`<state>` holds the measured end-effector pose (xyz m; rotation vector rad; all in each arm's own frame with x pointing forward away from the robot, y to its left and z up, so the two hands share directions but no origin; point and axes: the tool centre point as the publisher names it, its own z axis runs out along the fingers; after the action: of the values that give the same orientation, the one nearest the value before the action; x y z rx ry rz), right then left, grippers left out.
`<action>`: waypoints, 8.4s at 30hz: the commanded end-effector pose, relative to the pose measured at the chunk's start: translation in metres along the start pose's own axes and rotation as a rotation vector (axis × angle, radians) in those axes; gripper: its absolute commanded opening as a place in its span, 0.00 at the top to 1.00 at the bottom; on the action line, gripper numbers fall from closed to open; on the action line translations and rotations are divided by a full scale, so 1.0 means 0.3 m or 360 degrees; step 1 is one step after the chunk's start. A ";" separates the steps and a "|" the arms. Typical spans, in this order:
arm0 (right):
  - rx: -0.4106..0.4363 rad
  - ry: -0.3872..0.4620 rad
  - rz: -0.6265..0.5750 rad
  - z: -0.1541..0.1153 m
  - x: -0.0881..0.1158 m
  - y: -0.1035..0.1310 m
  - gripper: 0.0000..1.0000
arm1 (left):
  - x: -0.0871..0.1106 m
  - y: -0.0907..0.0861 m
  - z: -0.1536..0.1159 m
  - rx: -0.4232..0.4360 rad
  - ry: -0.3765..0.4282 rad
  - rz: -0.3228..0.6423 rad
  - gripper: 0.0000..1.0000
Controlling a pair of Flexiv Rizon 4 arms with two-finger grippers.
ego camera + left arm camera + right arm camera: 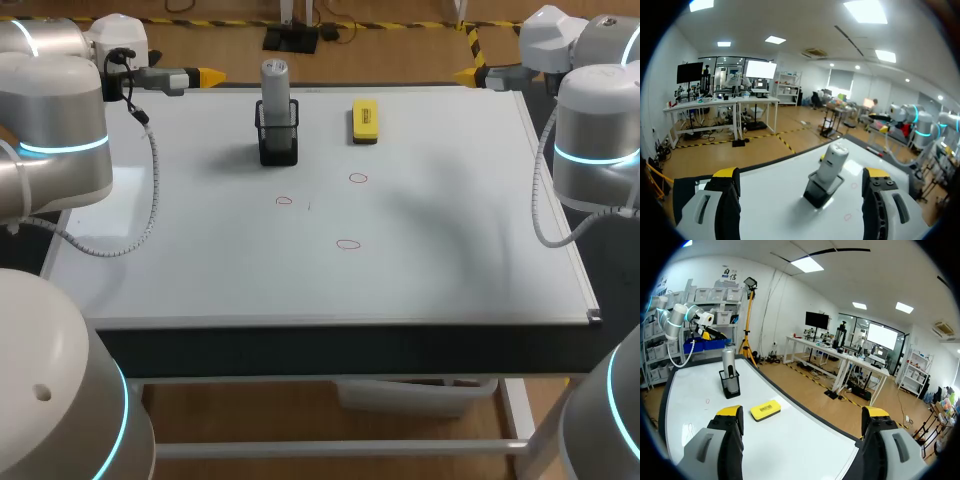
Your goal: Pick up the inspection probe, press it on each red-marked spot on the whiteboard one by one, put down the probe, pick up the eraser, and wipe off all the red marks.
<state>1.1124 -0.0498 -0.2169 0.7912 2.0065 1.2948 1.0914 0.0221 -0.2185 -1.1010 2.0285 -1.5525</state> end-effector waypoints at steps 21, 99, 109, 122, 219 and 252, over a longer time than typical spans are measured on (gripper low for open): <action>0.0002 0.0001 0.0000 0.000 -0.001 0.000 0.00 | 0.000 0.000 -0.001 -0.0001 0.0001 -0.0001 0.00; 0.0002 0.0001 0.0000 0.000 -0.001 0.000 0.00 | 0.327 0.070 0.288 0.0333 0.1311 0.0295 0.00; 0.0002 0.0001 0.0000 0.000 -0.001 0.000 0.00 | 0.355 0.081 0.356 0.0313 0.1335 0.0300 0.00; 0.0002 0.0001 0.0000 0.000 -0.001 0.000 0.00 | 0.383 0.073 0.427 0.0307 0.1370 0.0321 0.00; 0.0002 0.0001 0.0000 0.000 -0.001 0.000 0.00 | 0.404 -0.068 0.347 0.0373 0.1331 0.0398 1.00; 0.0002 0.0001 0.0000 0.000 -0.001 0.000 0.00 | 0.340 -0.242 0.169 0.0496 0.1159 0.0443 1.00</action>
<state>1.1124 -0.0498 -0.2169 0.7913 2.0065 1.2948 1.0978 -0.1019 -0.1551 -0.0807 2.1141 -2.2378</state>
